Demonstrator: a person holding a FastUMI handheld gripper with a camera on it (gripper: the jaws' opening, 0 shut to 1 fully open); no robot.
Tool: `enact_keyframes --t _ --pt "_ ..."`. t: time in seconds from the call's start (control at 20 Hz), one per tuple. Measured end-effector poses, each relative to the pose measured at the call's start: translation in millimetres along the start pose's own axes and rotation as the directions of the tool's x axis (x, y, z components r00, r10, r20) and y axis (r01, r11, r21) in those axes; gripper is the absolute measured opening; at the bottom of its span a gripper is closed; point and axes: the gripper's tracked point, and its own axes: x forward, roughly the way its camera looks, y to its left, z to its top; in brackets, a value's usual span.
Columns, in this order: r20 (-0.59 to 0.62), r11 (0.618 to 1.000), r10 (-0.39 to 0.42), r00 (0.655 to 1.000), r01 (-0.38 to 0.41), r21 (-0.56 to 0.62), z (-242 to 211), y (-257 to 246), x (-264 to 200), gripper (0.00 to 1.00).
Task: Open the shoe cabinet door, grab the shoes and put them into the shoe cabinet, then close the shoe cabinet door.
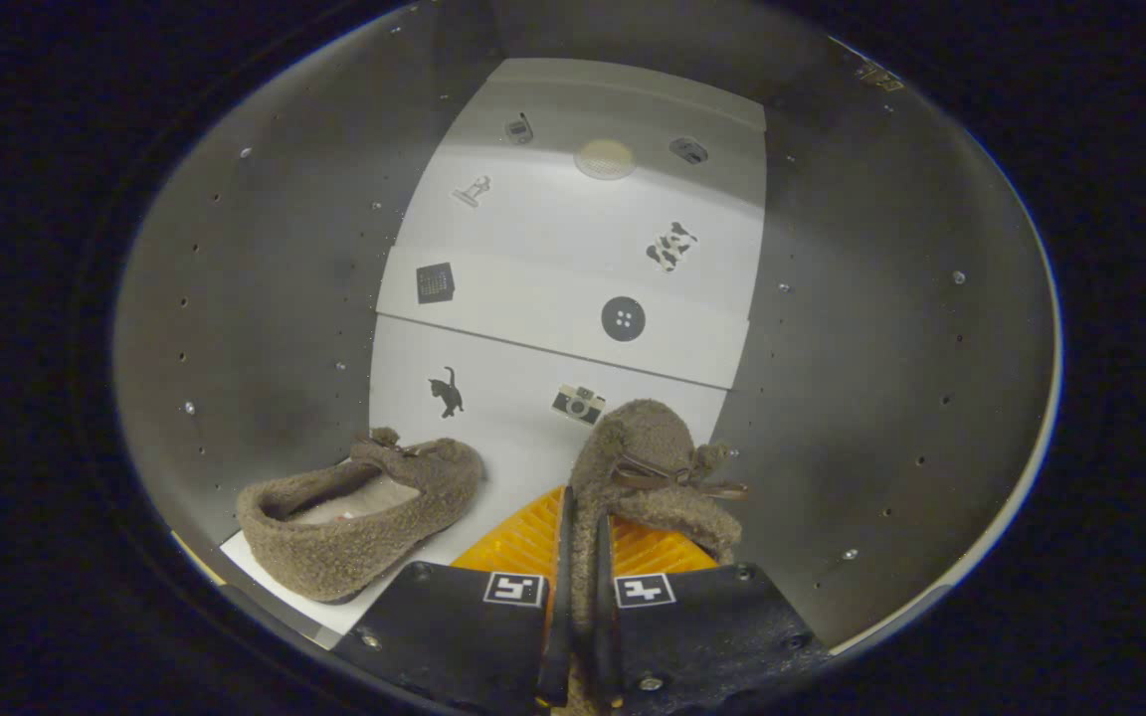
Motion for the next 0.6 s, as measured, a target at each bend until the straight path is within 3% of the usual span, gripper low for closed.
enact_keyframes --t 0.45,0.6 --pt "0.006 0.997 0.044 0.999 -0.044 0.061 -12.4 22.3 19.3 0.18" --pt "-0.019 0.994 0.088 0.996 -0.086 0.070 -13.5 34.0 15.6 0.39"
